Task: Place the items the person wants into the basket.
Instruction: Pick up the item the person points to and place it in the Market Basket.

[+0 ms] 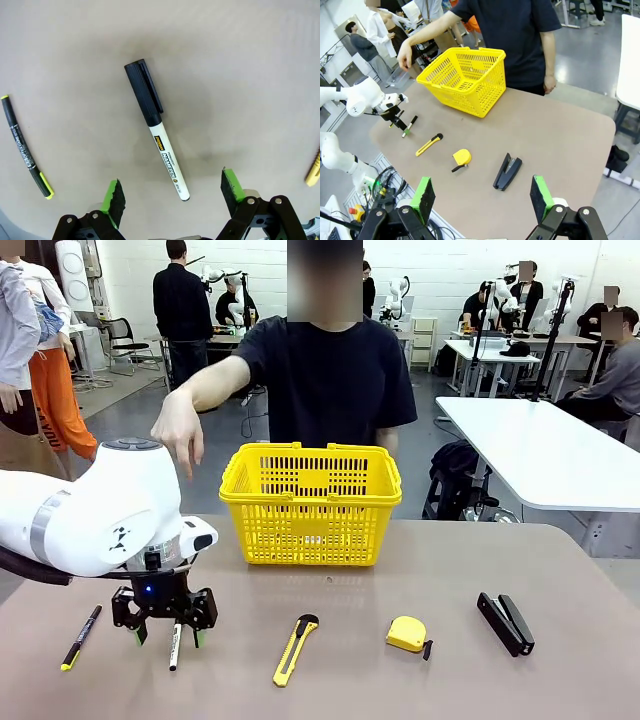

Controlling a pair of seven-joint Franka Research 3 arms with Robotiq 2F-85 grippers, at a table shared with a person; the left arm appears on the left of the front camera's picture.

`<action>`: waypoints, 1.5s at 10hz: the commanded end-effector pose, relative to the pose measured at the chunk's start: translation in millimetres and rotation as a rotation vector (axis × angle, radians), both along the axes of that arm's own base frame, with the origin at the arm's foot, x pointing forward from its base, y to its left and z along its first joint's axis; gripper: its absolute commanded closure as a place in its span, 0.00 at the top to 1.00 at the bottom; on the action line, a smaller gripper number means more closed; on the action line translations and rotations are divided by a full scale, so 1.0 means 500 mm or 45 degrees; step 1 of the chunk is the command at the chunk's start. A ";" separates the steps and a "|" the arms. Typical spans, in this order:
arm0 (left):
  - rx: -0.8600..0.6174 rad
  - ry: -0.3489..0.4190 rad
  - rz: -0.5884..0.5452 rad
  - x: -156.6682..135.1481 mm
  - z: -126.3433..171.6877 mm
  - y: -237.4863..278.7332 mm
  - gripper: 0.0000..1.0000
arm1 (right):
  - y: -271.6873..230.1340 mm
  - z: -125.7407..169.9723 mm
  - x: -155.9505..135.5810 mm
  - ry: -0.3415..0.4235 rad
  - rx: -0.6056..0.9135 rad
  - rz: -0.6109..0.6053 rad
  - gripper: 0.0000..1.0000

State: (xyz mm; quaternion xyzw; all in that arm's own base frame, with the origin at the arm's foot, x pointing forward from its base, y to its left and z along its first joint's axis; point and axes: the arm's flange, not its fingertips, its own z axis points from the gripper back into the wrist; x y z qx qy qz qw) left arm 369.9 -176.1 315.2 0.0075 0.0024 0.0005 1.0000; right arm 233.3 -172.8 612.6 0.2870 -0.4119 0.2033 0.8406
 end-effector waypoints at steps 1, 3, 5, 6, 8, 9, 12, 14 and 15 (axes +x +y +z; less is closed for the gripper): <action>0.032 -0.033 0.044 -0.050 -0.038 0.016 1.00 | -0.001 -0.003 0.001 -0.010 0.004 0.018 1.00; 0.006 -0.052 0.051 -0.049 -0.030 0.014 1.00 | -0.001 -0.003 0.001 -0.010 0.004 0.018 1.00; 0.031 -0.047 0.049 -0.047 -0.035 0.015 1.00 | -0.001 -0.003 0.001 -0.010 0.004 0.018 1.00; 0.039 -0.028 0.030 -0.043 -0.047 0.016 0.60 | -0.001 -0.003 0.001 -0.010 0.004 0.018 1.00; 0.043 -0.014 0.011 -0.044 -0.051 0.012 0.04 | -0.001 -0.003 0.001 -0.010 0.004 0.018 1.00; 0.040 -0.019 0.010 -0.044 -0.049 0.013 0.38 | -0.001 -0.003 0.001 -0.010 0.004 0.018 1.00; 0.036 -0.023 0.012 -0.045 -0.045 0.013 0.00 | -0.001 -0.003 0.001 -0.010 0.004 0.018 1.00; 0.034 -0.018 0.012 -0.044 -0.045 0.012 0.00 | -0.001 -0.003 0.001 -0.010 0.004 0.018 1.00; 0.033 -0.016 0.012 -0.043 -0.045 0.012 0.00 | -0.001 -0.003 0.001 -0.010 0.004 0.018 1.00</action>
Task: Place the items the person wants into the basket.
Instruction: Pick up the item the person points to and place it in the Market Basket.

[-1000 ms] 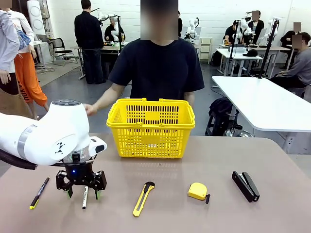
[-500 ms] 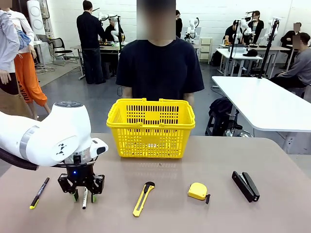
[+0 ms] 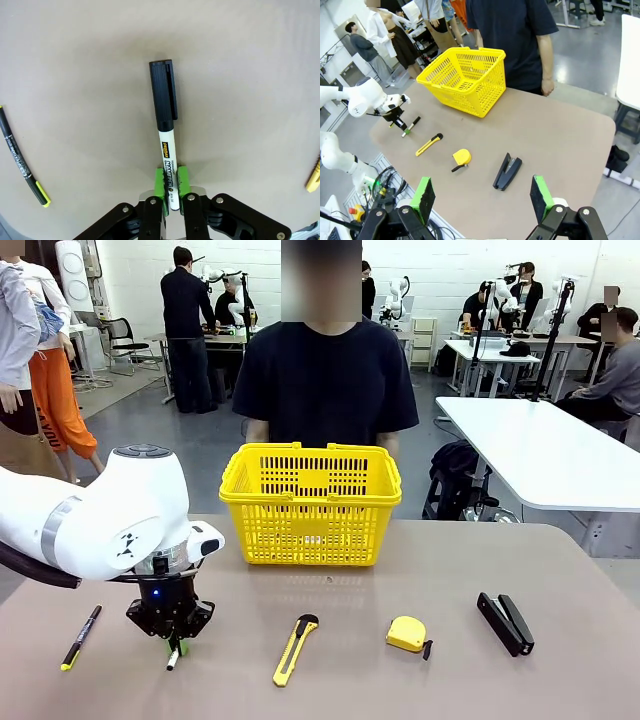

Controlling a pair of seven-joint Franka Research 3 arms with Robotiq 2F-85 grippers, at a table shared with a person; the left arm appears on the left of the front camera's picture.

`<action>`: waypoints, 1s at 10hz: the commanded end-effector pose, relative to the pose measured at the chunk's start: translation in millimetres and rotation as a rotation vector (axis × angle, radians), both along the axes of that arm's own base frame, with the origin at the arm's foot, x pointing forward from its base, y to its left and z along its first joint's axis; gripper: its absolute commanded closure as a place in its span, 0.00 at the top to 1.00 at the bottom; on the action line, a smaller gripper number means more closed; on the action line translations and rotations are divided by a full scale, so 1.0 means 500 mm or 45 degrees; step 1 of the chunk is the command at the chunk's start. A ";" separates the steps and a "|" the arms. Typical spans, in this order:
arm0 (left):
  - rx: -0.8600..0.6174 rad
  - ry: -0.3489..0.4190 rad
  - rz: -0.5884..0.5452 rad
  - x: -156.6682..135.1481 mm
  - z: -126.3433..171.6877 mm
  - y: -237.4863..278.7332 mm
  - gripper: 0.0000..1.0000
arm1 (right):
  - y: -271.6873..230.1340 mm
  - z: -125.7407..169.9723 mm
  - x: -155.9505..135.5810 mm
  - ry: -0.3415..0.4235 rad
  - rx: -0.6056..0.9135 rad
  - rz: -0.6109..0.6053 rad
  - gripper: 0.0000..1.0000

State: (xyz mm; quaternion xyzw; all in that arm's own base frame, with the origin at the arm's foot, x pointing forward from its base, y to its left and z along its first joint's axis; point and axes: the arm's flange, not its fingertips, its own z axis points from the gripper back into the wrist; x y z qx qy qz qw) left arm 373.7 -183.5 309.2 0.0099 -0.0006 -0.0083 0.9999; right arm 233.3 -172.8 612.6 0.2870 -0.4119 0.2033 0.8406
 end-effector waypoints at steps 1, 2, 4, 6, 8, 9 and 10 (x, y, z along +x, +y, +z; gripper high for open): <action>0.026 -0.006 0.034 -0.051 -0.032 0.027 0.00 | -0.001 -0.003 0.001 -0.010 0.004 0.017 1.00; 0.025 -0.006 0.032 -0.051 -0.031 0.028 0.00 | -0.001 -0.003 0.001 -0.010 0.004 0.017 1.00; 0.024 -0.006 0.026 -0.051 -0.030 0.028 0.00 | -0.001 -0.003 0.001 -0.010 0.004 0.017 1.00; 0.019 -0.003 0.031 -0.046 -0.002 0.033 0.00 | -0.001 -0.003 0.001 -0.010 0.004 0.017 1.00; 0.035 0.015 0.014 -0.041 0.100 0.050 0.00 | -0.001 -0.003 0.001 -0.010 0.004 0.017 1.00; 0.053 0.023 -0.031 -0.038 0.182 0.062 0.00 | -0.001 -0.003 0.001 -0.010 0.004 0.017 1.00; 0.083 0.010 -0.081 -0.040 0.252 0.068 0.00 | -0.001 -0.003 0.001 -0.010 0.004 0.017 1.00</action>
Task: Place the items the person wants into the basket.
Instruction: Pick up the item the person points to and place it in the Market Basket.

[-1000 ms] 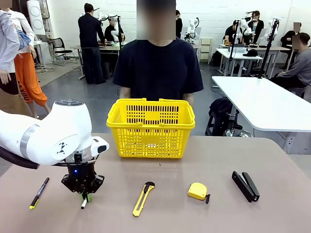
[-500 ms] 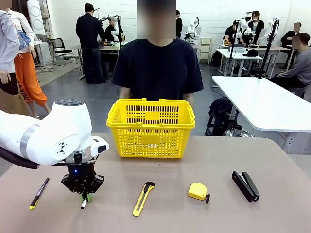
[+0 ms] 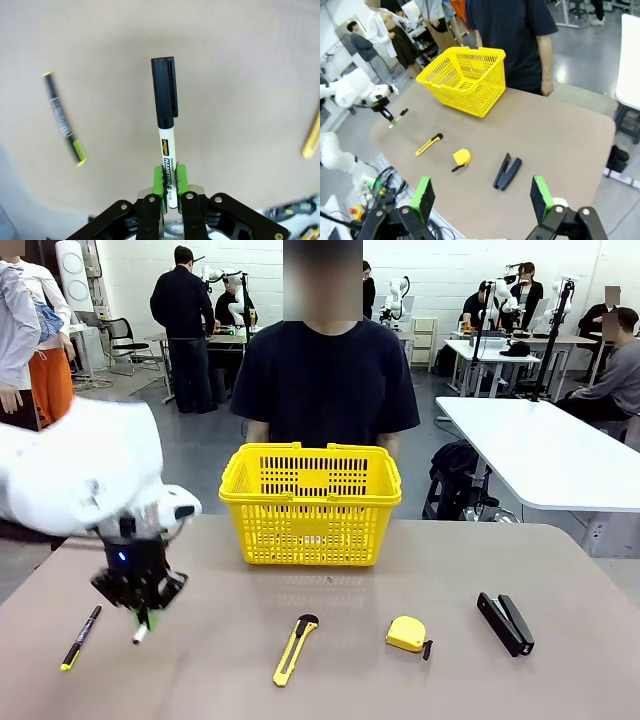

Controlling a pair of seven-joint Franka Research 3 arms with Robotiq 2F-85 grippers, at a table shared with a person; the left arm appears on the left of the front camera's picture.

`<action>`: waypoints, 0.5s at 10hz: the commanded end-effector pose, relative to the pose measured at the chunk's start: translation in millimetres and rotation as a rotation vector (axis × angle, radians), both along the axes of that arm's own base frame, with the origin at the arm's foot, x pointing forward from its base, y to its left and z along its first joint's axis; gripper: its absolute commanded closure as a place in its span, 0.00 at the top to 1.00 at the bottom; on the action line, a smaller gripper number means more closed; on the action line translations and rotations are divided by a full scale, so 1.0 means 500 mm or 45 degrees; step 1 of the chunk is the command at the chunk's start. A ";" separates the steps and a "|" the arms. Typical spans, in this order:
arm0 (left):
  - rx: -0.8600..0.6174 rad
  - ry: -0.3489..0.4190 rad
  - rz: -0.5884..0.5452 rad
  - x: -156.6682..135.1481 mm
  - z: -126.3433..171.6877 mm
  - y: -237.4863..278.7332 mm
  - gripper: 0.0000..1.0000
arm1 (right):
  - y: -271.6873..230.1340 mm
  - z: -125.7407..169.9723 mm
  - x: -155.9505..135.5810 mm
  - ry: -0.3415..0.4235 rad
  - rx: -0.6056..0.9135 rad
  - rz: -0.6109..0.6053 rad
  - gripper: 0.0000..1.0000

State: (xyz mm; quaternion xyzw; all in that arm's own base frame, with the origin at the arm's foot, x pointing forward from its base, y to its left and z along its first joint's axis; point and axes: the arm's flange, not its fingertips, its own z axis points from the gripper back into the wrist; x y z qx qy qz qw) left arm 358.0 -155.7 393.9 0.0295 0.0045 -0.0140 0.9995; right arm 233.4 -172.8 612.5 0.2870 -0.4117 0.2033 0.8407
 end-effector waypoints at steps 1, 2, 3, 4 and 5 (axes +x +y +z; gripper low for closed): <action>0.005 -0.018 -0.106 -0.012 0.145 0.019 0.00 | -0.001 -0.003 0.000 -0.011 0.004 0.017 1.00; -0.016 -0.052 -0.130 -0.020 0.196 0.022 0.00 | -0.001 -0.003 0.000 -0.011 0.004 0.017 1.00; -0.036 -0.083 -0.145 -0.029 0.235 0.023 0.00 | -0.001 -0.003 0.000 -0.011 0.004 0.017 1.00; -0.045 -0.113 -0.152 -0.040 0.270 0.021 0.00 | -0.001 -0.003 0.000 -0.011 0.004 0.017 1.00; -0.054 -0.130 -0.154 -0.047 0.289 0.021 0.00 | -0.001 -0.003 0.000 -0.011 0.004 0.017 1.00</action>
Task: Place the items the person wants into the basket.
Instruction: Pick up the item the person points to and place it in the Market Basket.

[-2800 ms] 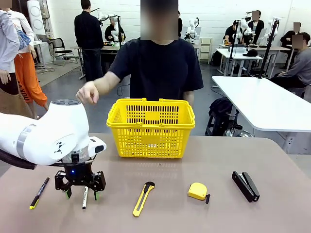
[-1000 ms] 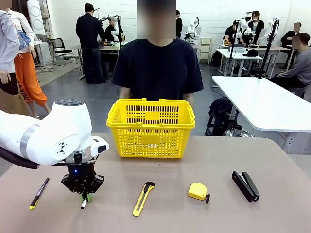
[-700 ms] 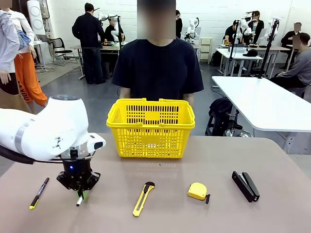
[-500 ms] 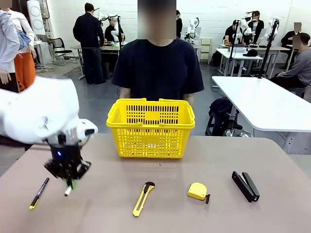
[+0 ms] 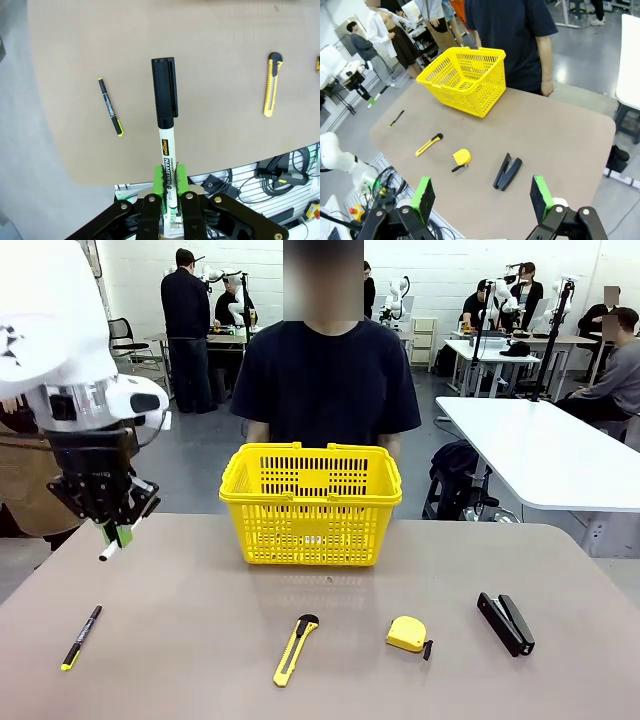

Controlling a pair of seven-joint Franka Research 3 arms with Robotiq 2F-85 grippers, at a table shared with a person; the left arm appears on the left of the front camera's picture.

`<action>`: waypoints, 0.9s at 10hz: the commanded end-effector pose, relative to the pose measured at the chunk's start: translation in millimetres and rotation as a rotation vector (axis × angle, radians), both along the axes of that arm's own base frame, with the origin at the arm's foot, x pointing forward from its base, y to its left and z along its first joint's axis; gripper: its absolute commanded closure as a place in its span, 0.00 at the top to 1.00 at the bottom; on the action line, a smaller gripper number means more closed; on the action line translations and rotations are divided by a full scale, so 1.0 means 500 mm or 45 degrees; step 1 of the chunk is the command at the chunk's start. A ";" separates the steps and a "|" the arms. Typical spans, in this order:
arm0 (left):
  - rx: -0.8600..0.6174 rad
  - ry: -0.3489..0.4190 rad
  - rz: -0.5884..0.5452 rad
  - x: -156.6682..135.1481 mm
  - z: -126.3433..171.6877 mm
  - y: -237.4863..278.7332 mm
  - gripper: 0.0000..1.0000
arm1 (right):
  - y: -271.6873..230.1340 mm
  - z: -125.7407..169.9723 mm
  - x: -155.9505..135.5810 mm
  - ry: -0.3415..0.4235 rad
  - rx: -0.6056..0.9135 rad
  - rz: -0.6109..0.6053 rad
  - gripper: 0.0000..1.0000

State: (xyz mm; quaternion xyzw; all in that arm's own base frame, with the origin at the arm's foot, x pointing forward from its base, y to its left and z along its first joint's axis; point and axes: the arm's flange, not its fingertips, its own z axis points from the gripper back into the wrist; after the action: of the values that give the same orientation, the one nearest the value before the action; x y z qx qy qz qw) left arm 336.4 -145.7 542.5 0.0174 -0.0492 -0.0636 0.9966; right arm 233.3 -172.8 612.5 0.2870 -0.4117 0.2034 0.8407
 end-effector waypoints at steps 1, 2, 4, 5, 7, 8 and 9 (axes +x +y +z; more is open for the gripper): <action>-0.018 -0.007 -0.022 -0.009 0.001 -0.001 0.00 | -0.001 -0.003 0.000 -0.011 0.004 0.017 1.00; -0.014 -0.009 -0.016 -0.011 0.004 -0.002 0.00 | -0.001 -0.003 0.000 -0.011 0.004 0.017 1.00; 0.008 0.011 0.008 -0.013 0.009 -0.002 0.00 | -0.001 -0.003 0.000 -0.011 0.004 0.017 1.00; -0.002 -0.018 -0.003 -0.005 0.013 -0.002 0.00 | -0.001 -0.003 0.000 -0.011 0.004 0.017 1.00; -0.002 -0.018 -0.003 -0.005 0.013 -0.002 0.00 | -0.001 -0.003 0.000 -0.011 0.004 0.017 1.00; -0.002 -0.018 -0.003 -0.005 0.013 -0.002 0.00 | -0.001 -0.003 0.000 -0.011 0.004 0.017 1.00; -0.002 -0.018 -0.003 -0.005 0.013 -0.002 0.00 | -0.001 -0.003 0.000 -0.011 0.004 0.017 1.00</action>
State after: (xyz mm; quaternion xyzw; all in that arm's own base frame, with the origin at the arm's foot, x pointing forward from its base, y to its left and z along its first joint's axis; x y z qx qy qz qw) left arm 333.1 -146.7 548.1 0.0178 -0.0529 -0.0643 0.9964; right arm 233.3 -172.8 612.5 0.2870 -0.4117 0.2034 0.8407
